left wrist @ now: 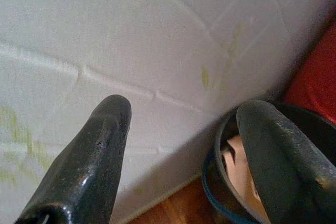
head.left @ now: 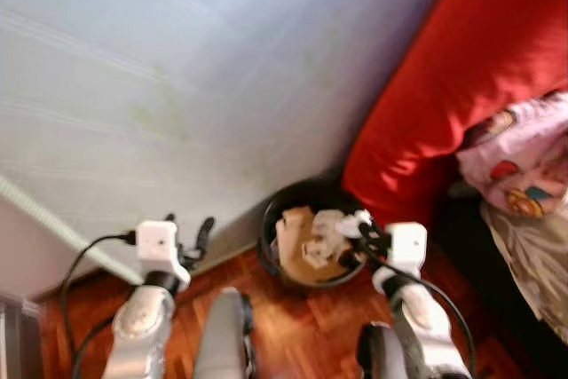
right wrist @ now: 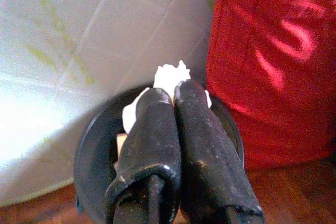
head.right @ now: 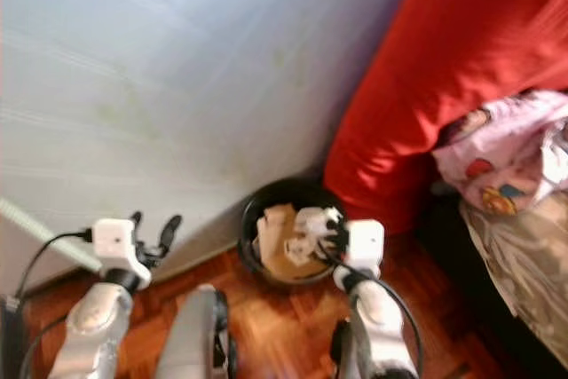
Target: Clean up the room
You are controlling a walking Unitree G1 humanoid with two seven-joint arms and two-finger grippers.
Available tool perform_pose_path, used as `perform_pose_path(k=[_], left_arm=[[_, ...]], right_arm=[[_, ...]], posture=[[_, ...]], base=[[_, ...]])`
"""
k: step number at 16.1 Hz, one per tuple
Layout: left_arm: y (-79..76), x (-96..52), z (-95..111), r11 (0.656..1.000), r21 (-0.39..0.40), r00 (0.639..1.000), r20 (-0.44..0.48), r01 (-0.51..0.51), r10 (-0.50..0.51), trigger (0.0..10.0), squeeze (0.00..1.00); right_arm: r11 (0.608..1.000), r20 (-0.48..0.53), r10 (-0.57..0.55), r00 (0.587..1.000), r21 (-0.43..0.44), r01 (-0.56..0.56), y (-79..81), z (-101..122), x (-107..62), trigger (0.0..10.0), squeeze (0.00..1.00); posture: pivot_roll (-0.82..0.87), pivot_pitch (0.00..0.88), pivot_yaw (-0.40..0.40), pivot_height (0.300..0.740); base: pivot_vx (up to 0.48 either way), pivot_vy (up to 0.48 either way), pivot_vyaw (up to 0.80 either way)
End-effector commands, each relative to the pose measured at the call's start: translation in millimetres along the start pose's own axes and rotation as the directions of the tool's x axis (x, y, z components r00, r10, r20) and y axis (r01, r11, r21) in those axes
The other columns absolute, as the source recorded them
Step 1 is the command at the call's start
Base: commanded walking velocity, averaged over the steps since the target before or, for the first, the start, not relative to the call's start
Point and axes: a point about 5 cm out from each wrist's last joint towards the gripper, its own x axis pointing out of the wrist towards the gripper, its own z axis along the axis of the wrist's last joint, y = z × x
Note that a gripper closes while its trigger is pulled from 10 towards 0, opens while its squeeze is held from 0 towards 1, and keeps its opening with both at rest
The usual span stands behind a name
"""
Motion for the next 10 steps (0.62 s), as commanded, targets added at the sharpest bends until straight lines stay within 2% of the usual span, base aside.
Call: perform_pose_path(k=[1,10], left_arm=[[-4.6,-3.1,-3.1,1.000,-0.010,1.000,-0.013,0.014,-0.014,10.0,0.00],[-3.6,-3.2,-3.2,1.000,-0.009,1.000,-0.014,0.013,-0.013,10.0,0.00]], right_arm=[[0.999,-0.049,-0.032,0.998,0.007,0.032,-8.3,-11.5,-8.1,10.0,0.00],[0.999,-0.042,-0.045,0.998,0.006,0.045,-9.7,-9.0,-4.0,10.0,0.00]], posture=[[0.13,0.240,0.007,0.594],[0.14,0.238,0.008,0.594]], base=[[0.285,0.000,0.00],[0.287,0.000,0.00]])
